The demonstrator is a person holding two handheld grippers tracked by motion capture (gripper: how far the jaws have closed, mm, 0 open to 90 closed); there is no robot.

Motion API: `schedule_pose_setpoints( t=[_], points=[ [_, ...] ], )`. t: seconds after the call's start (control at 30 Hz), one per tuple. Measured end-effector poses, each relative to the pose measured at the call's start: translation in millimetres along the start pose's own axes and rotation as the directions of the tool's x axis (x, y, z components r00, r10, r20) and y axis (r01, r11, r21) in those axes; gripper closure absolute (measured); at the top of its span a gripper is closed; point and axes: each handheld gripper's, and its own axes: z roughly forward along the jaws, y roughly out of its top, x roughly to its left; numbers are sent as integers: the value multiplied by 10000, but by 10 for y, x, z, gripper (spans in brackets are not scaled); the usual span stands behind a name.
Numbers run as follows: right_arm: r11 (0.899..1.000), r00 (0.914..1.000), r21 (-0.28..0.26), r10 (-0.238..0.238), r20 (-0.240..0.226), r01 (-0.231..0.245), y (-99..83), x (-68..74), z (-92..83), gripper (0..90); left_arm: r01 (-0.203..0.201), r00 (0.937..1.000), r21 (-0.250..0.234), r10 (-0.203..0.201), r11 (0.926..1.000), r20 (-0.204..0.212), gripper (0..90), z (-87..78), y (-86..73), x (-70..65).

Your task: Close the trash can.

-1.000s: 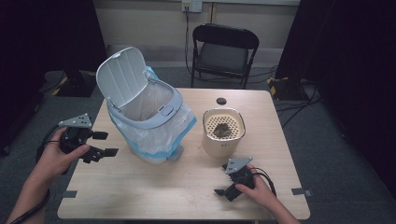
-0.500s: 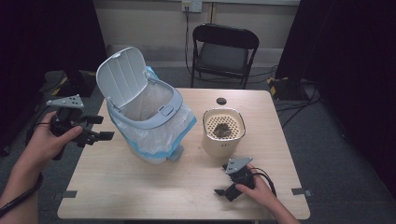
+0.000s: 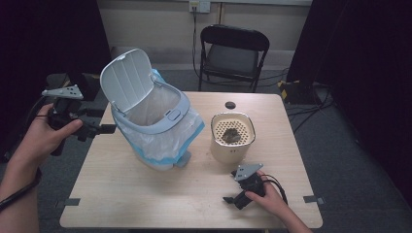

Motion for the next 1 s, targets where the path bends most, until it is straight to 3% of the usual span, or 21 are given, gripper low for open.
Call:
schedule_pose_setpoints(
  t=[0.37, 0.77, 1.0],
  points=[
    [10000, 10000, 0, -2, -1, 2, 0, 0, 0, 0, -349, 9991, -121, 346, 9993, -240, 159, 24, 303, -4],
    [10000, 10000, 13, -21, -30, 21, -4, 2, -3, 0, -398, 9978, -213, 386, 9990, -547, 129, 98, 446, -41],
    [10000, 10000, 1, -40, -24, 40, -4, 1, -3, 0, -534, 9983, -162, 530, 9984, -238, 148, 98, 484, -99]
  ],
)
